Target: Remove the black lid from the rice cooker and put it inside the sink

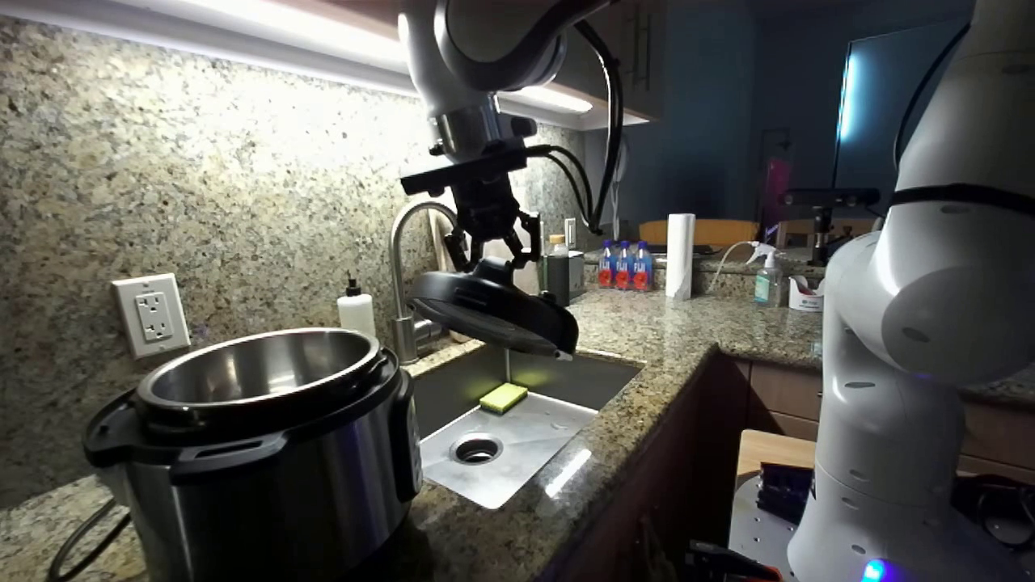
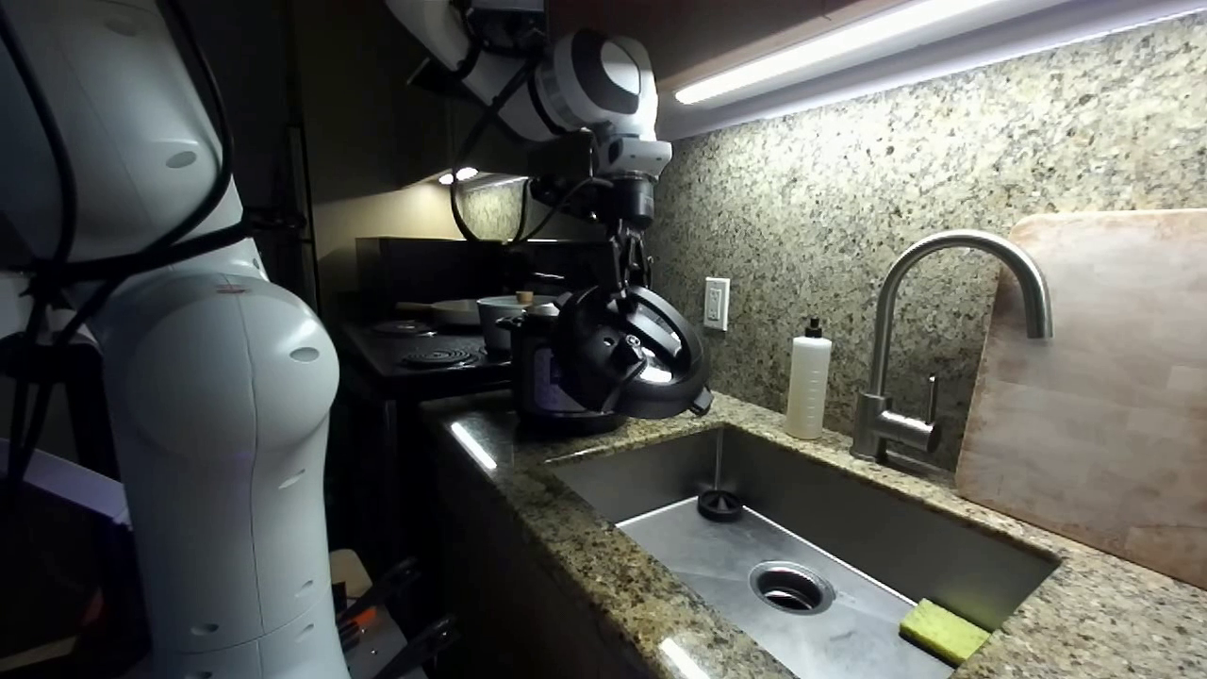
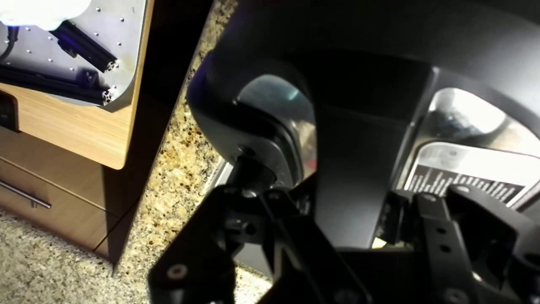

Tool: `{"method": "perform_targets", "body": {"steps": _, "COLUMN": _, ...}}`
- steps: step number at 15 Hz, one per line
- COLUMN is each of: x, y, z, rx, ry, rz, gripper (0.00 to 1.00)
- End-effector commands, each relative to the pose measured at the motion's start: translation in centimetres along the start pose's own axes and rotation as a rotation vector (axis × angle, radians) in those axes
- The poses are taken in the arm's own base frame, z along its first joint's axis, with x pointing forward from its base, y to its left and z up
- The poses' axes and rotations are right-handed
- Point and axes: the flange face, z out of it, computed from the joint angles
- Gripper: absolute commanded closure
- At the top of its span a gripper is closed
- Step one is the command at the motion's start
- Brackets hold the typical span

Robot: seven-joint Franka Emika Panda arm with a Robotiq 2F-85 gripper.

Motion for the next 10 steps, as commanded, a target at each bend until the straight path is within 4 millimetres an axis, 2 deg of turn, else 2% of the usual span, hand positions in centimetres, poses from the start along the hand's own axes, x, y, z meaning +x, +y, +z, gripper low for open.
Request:
{"method": "perform_targets", "body": {"steps": 1, "x": 0.8, "y": -0.3, "z": -0.2, "rx": 0.021, "ry": -0.016, "rz": 0.018, "gripper": 0.97}}
{"method": "perform_targets", "body": {"steps": 10, "x": 3.8, "y": -2.9, "z": 3.1, "rx": -0.013, "ry": -0.041, "rz": 0.047, "gripper": 0.97}}
